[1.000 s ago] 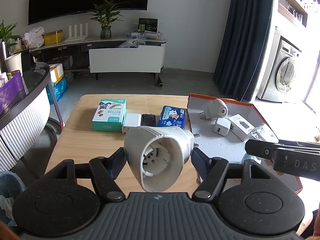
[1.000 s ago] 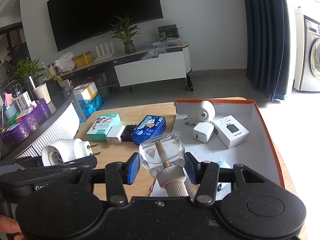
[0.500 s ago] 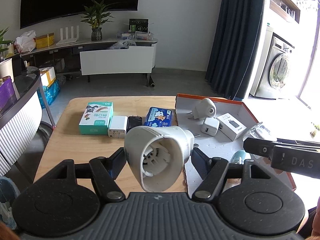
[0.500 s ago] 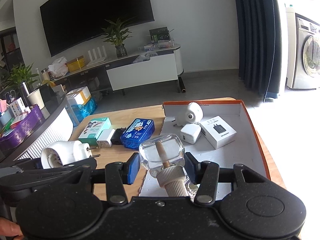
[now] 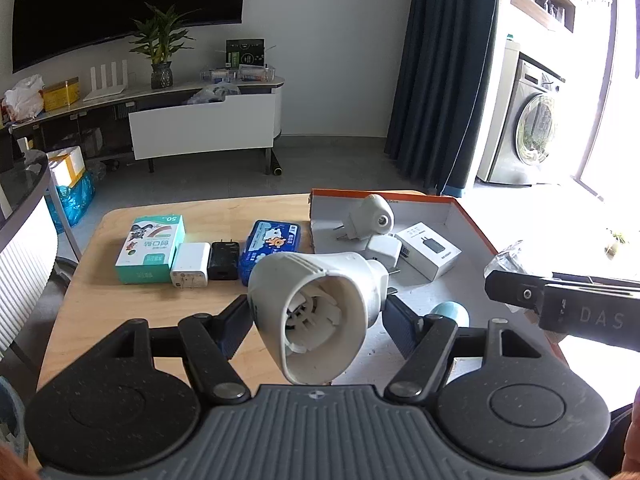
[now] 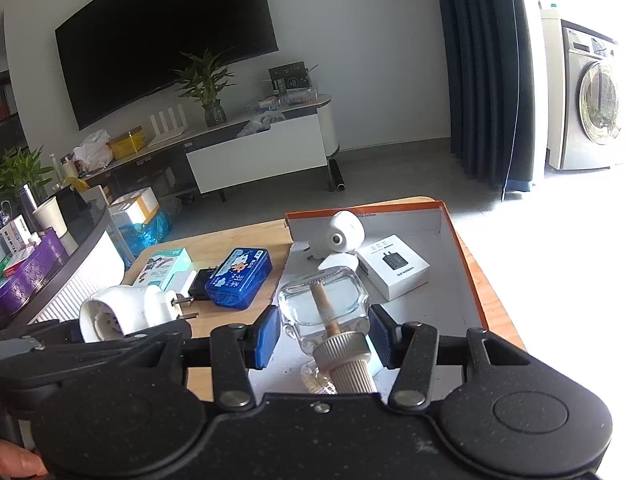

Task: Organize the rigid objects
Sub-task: 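Carry the socket adapter with the left tool while the right tool carries the glass bottle to the tray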

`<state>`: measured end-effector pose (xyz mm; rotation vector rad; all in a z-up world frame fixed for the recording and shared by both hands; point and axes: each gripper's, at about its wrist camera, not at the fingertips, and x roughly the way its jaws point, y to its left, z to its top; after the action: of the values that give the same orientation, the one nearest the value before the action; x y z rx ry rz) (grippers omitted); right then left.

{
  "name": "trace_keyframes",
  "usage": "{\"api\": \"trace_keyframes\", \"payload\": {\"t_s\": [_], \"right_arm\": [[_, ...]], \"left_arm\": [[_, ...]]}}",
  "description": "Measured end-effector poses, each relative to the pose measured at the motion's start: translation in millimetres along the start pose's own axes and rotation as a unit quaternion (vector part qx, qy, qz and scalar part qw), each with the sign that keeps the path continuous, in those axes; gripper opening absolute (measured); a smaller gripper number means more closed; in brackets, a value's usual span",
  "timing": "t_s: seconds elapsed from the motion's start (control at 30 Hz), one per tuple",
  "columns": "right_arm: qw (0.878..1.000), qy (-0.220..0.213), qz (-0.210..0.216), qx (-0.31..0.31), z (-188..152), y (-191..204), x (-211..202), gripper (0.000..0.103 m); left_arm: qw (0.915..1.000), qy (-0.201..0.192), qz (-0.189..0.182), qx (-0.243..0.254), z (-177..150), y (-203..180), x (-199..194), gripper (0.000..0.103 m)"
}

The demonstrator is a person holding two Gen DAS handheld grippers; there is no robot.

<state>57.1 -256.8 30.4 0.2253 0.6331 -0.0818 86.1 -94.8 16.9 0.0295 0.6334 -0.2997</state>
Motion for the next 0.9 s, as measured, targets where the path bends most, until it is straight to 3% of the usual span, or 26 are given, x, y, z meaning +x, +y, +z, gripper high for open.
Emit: {"api": "trace_keyframes", "payload": {"t_s": [0.9], "right_arm": [[0.999,-0.004,-0.034,0.032,2,-36,4,0.059]], "left_arm": [[0.9988,0.017,-0.037,0.029,4,-35,25,0.072]]}}
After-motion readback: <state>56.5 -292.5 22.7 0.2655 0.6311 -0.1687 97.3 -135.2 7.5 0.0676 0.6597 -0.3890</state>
